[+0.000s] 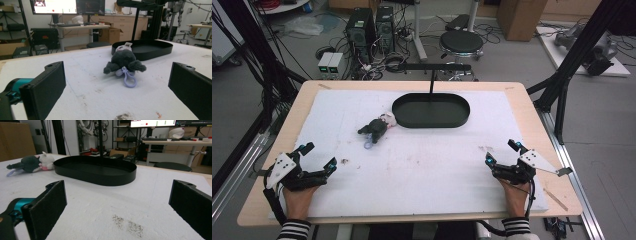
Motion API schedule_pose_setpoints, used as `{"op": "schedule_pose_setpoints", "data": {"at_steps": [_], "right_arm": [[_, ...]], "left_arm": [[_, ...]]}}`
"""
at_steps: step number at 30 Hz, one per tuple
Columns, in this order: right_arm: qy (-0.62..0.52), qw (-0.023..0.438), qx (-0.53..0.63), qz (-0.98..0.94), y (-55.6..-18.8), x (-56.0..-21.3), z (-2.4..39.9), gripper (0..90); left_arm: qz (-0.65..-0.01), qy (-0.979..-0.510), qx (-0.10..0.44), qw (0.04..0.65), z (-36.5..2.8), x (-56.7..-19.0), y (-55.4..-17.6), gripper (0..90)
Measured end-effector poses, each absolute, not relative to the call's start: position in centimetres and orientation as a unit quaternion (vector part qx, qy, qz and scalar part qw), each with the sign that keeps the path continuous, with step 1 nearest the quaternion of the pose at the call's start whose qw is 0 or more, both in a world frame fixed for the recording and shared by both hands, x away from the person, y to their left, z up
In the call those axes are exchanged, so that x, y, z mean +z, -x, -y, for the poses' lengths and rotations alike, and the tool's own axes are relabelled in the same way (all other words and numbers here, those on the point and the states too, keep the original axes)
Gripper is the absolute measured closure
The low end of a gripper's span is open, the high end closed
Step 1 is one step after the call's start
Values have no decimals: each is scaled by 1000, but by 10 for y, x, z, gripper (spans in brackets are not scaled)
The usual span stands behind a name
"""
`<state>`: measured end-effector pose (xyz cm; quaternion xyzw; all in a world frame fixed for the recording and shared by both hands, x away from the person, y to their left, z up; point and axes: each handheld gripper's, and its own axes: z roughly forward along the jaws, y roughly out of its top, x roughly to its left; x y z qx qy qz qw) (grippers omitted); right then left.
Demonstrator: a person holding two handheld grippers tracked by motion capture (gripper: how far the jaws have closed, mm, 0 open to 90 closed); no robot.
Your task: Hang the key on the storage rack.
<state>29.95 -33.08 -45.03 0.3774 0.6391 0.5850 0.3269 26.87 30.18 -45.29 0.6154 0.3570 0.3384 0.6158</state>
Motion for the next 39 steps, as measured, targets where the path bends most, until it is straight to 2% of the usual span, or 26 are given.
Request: {"op": "schedule_pose_setpoints", "data": {"at_steps": [18, 24, 29, 33, 39], "right_arm": [[-382, 322, 587, -637, -299, -450, 331, 4], [-383, 324, 585, -637, -299, -450, 331, 4], [-382, 324, 585, -637, -299, -450, 331, 4], [-383, 324, 585, -637, -299, -450, 331, 4], [-382, 322, 587, -637, -299, -450, 331, 4]], "left_arm": [[-365, -608, 345, 615, -302, -453, -268, 17], [-371, -615, 327, 614, -304, -450, -274, 17], [-361, -626, 328, 608, -304, -429, -285, 17], [-358, -648, 344, 579, -301, -409, -299, 17], [-355, -665, 318, 576, -296, -385, -321, 17]]}}
